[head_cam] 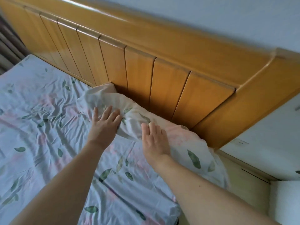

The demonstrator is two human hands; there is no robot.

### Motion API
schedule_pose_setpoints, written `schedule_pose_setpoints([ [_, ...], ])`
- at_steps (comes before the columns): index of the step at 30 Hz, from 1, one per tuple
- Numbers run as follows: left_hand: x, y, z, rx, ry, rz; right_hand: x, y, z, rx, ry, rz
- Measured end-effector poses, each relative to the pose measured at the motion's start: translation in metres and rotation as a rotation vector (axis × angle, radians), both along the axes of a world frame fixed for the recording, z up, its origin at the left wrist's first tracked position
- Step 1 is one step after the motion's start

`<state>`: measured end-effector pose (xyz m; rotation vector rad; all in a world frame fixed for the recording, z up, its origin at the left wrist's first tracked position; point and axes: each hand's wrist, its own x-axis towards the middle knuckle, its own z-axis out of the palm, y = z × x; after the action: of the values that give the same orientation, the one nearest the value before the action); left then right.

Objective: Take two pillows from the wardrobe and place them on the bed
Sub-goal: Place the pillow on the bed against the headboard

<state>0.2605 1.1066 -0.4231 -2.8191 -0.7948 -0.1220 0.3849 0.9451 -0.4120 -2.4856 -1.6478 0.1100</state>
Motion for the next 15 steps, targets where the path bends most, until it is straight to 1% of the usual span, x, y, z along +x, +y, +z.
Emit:
schedule_pose_setpoints([
  [2, -0.022, 0.008, -0.059, -0.09, 0.139, 0.052, -0.028, 0.018, -0.056, -0.099, 0.102, 0.079],
  [4, -0.046, 0.01, -0.122, -0.193, 0.286, 0.155, -0.057, 0.032, -0.122, -0.28, 0.209, 0.121],
  [6, -0.063, 0.005, -0.162, -0.271, 0.397, 0.213, -0.073, 0.029, -0.169, -0.433, 0.304, 0.104],
  [7, -0.071, 0.004, -0.178, -0.274, 0.468, 0.233, -0.079, 0.025, -0.189, -0.492, 0.318, 0.114],
  [9, -0.096, 0.002, -0.213, -0.296, 0.551, 0.257, -0.096, 0.015, -0.23, -0.631, 0.288, 0.2],
  [11, -0.119, -0.004, -0.24, -0.34, 0.582, 0.284, -0.102, 0.001, -0.258, -0.729, 0.239, 0.268],
  [15, -0.146, -0.014, -0.265, -0.405, 0.64, 0.29, -0.098, -0.011, -0.28, -0.784, 0.205, 0.338],
])
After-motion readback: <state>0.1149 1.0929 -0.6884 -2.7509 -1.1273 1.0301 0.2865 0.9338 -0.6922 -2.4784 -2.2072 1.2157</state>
